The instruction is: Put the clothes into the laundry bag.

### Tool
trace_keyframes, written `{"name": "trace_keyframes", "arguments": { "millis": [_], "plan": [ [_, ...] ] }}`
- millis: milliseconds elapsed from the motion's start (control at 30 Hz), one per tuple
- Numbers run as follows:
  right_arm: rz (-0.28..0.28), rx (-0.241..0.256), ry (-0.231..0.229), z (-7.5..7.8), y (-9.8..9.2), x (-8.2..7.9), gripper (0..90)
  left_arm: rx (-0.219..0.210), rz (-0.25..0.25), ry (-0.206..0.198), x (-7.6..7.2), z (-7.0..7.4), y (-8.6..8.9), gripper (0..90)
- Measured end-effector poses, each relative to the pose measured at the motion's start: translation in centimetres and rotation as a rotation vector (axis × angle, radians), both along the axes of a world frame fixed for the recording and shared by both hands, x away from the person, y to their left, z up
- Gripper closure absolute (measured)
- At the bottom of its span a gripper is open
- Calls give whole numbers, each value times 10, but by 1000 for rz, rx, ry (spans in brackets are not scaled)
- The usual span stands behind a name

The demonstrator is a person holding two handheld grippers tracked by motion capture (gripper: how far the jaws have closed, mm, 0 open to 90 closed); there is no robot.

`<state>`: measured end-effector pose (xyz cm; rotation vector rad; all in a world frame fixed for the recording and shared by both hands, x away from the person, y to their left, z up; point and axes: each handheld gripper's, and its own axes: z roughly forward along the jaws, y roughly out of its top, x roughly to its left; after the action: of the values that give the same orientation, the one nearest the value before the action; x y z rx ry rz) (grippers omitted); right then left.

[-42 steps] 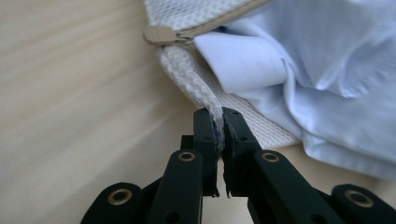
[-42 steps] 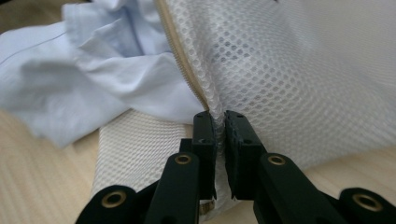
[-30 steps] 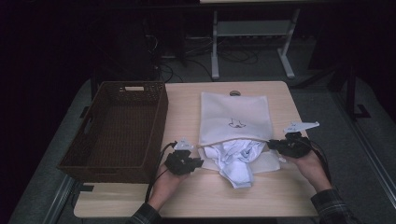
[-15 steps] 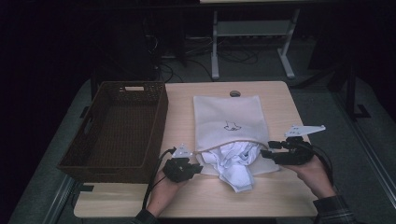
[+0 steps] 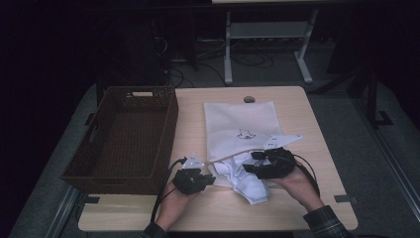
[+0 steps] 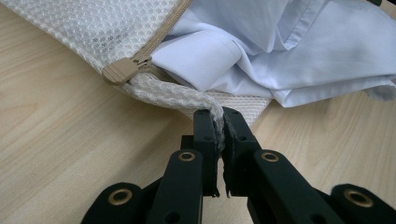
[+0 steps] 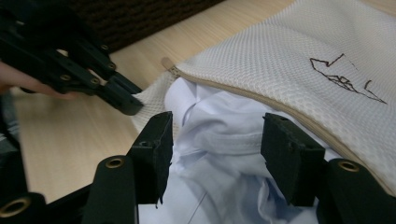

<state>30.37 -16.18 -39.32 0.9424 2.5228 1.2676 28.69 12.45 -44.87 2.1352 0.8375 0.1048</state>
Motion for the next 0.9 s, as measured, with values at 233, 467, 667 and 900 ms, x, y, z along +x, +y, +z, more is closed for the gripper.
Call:
{"name": "trace_keyframes", "arguments": {
  "millis": [233,467,667,900],
  "plan": [
    [-14,-96,-4,-18,19,10,546,6,-2,4,0,0,-1,854],
    [-38,-166,-22,-28,29,14,778,5,-10,11,-1,1,-2,861],
    [-77,-141,-41,-25,31,18,809,11,-33,12,-3,1,-4,862],
    [-120,-105,-61,-21,31,29,816,23,-62,22,-5,0,-9,864]
  ]
}}
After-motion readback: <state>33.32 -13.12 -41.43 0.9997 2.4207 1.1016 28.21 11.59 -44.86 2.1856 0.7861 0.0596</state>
